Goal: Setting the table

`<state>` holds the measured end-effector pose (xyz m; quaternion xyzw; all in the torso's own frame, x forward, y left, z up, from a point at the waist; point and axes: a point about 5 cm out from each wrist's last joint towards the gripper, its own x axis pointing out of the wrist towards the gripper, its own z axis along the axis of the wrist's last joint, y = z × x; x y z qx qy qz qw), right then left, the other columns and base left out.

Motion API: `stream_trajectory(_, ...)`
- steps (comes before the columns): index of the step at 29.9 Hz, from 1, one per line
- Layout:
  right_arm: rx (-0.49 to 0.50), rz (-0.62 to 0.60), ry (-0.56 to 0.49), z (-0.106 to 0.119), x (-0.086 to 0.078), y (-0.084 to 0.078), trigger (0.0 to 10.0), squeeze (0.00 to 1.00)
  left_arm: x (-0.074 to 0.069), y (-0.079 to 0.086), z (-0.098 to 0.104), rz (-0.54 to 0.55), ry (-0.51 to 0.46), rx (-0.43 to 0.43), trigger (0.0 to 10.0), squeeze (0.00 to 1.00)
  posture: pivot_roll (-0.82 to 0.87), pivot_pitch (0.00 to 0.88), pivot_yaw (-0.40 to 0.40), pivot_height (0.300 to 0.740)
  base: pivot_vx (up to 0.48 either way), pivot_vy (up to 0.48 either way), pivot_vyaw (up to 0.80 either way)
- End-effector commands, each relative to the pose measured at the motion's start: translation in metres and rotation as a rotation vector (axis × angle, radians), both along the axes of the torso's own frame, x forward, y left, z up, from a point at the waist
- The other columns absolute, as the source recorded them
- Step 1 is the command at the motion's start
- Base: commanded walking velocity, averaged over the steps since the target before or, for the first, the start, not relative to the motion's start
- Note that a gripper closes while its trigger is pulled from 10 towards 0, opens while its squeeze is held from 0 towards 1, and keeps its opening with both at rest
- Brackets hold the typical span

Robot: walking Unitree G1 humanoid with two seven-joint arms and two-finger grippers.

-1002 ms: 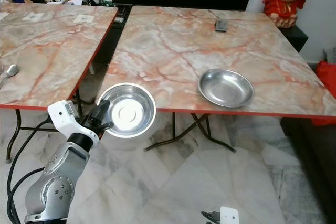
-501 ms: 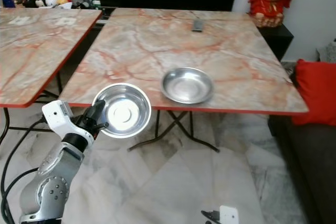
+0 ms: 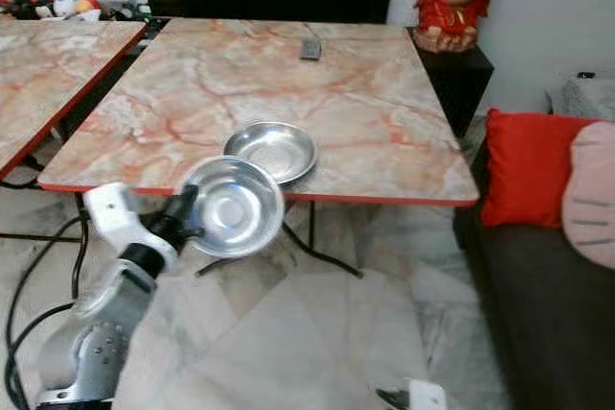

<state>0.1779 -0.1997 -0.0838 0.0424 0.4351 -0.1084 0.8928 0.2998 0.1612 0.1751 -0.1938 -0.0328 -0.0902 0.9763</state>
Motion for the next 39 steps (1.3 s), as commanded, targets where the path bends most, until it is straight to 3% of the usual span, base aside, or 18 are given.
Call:
stream_trajectory(1,0.026,-0.002,0.018,-0.003,-0.003,0.008,10.0,0.0,0.0,0.014,-0.002,0.036,0.015,0.04,10.0,0.0,0.11,0.081,-0.034,0.74,0.0,0.0,0.0)
stream_trajectory(10,0.026,-0.003,0.017,-0.003,-0.002,0.009,10.0,0.0,-0.001,0.026,0.002,0.068,-0.005,0.027,10.0,0.0,0.11,0.087,-0.036,0.74,0.03,0.0,0.0)
stream_trajectory(39,0.032,-0.003,-0.001,0.0,0.003,0.01,10.0,0.0,-0.001,0.02,0.003,0.029,-0.01,0.027,10.0,0.0,0.11,0.1,-0.041,0.74,0.327,0.0,0.0)
